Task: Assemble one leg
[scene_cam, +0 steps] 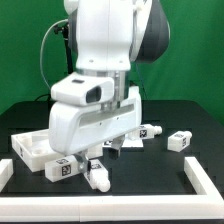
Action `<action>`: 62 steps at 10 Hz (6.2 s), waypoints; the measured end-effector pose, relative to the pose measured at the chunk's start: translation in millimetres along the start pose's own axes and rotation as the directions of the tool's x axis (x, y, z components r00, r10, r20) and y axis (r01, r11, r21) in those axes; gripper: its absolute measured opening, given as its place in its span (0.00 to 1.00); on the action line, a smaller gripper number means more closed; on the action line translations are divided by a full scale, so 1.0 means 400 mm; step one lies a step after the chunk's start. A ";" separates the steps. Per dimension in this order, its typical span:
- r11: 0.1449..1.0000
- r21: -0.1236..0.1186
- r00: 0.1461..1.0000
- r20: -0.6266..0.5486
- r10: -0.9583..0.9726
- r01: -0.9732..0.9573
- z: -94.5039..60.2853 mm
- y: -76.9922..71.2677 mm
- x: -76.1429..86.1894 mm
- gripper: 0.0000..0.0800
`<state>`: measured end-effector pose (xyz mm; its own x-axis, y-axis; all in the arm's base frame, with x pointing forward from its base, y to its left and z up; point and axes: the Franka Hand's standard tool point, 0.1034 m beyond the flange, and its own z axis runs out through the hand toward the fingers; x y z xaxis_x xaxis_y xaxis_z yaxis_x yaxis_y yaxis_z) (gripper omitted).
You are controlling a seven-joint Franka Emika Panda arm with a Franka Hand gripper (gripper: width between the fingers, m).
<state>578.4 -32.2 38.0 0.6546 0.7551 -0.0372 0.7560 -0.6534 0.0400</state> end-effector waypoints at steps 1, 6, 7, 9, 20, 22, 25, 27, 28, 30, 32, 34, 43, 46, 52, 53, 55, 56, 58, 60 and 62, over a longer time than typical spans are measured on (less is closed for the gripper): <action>1.000 0.010 1.000 0.007 -0.002 0.002 0.019 -0.005 -0.012 0.81; 1.000 0.028 1.000 0.017 -0.004 0.004 0.063 -0.018 -0.027 0.78; 1.000 0.028 1.000 0.017 -0.004 0.004 0.063 -0.019 -0.027 0.56; 1.000 0.028 1.000 0.017 -0.004 0.004 0.063 -0.018 -0.027 0.35; 1.000 0.004 1.000 0.010 -0.001 0.001 -0.114 -0.129 0.009 0.36; 0.992 0.014 0.992 0.025 0.125 -0.126 -0.111 -0.209 -0.016 0.36; 0.974 0.033 0.974 0.040 0.223 -0.224 -0.070 -0.403 -0.084 0.36; 0.970 0.046 0.970 0.057 0.237 -0.240 -0.050 -0.439 -0.096 0.36; 0.970 0.046 0.970 0.058 0.237 -0.240 -0.049 -0.439 -0.096 0.36; 0.970 0.049 0.970 0.060 0.235 -0.238 -0.044 -0.440 -0.099 0.36; 0.966 0.065 0.967 0.070 0.245 -0.249 0.000 -0.452 -0.120 0.36; 0.968 0.074 0.970 0.065 0.235 -0.239 0.046 -0.461 -0.139 0.36; 0.978 0.082 0.979 0.096 0.182 -0.190 -0.022 -0.418 -0.181 0.72; 0.989 0.077 0.989 0.088 0.118 -0.125 -0.105 -0.328 -0.263 0.81; 0.989 0.079 0.989 0.090 0.116 -0.123 -0.102 -0.325 -0.268 0.81; 0.992 0.083 0.992 0.090 0.089 -0.097 -0.102 -0.326 -0.278 0.81; 0.994 0.098 0.995 0.087 0.046 -0.055 -0.082 -0.338 -0.357 0.81; 0.993 0.110 0.996 0.081 0.034 -0.043 -0.047 -0.345 -0.408 0.81; 0.990 0.129 0.995 0.087 0.046 -0.057 0.015 -0.354 -0.449 0.81; 0.989 0.135 0.995 0.090 0.045 -0.057 0.039 -0.366 -0.455 0.81; 0.989 0.136 0.995 0.090 0.045 -0.057 0.039 -0.365 -0.454 0.70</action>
Offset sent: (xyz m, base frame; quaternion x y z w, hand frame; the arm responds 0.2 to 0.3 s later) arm -0.0025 0.0072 -0.0119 -0.0153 0.0294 0.0229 0.9992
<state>349.2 -74.9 23.5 0.6857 0.7170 -0.1254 0.7113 -0.6966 -0.0938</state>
